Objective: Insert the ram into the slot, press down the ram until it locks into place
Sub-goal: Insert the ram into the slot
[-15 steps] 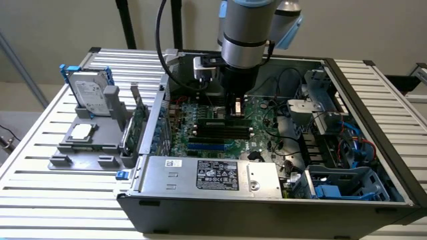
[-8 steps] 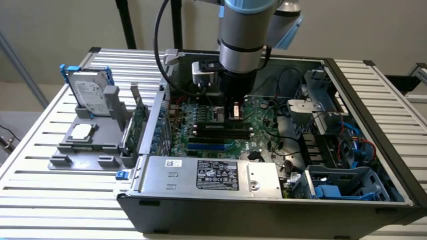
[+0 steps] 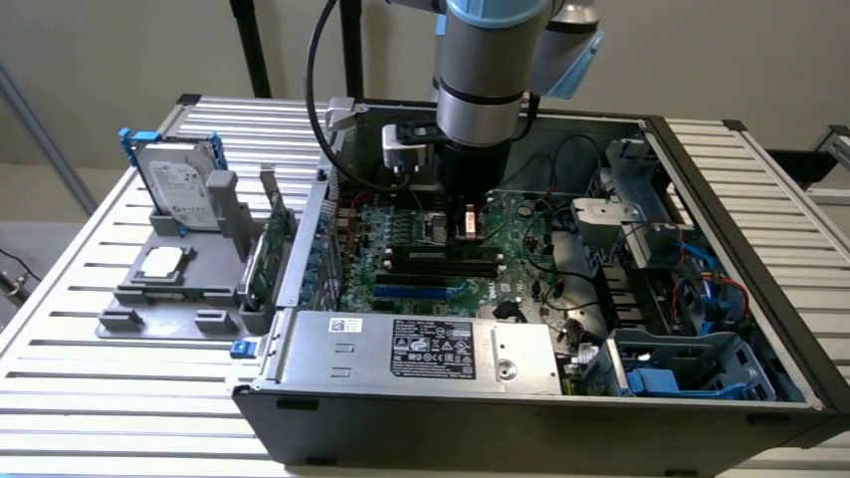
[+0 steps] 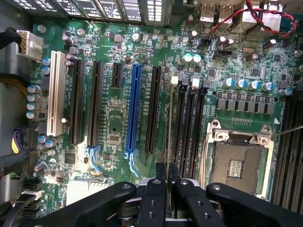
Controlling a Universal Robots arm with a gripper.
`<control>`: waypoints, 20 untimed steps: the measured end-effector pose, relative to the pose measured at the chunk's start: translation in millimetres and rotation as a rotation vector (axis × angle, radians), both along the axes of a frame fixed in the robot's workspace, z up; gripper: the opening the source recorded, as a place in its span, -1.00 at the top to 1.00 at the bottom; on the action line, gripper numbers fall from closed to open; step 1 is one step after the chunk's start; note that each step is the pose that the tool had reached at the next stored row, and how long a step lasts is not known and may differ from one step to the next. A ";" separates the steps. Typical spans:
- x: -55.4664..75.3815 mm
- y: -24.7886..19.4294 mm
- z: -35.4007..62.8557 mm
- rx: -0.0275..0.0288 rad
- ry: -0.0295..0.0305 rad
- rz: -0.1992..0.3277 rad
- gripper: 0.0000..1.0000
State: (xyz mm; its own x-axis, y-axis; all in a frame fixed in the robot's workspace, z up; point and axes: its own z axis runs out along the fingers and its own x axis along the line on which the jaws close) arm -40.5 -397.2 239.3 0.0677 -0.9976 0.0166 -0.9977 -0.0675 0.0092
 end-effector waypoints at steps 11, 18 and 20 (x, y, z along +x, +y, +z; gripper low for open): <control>0.7 3.6 -3.6 -0.0038 0.0013 -0.021 0.73; 1.1 3.6 -7.1 -0.0072 0.0034 -0.032 0.73; 1.2 3.6 -7.8 -0.0085 0.0040 -0.034 0.73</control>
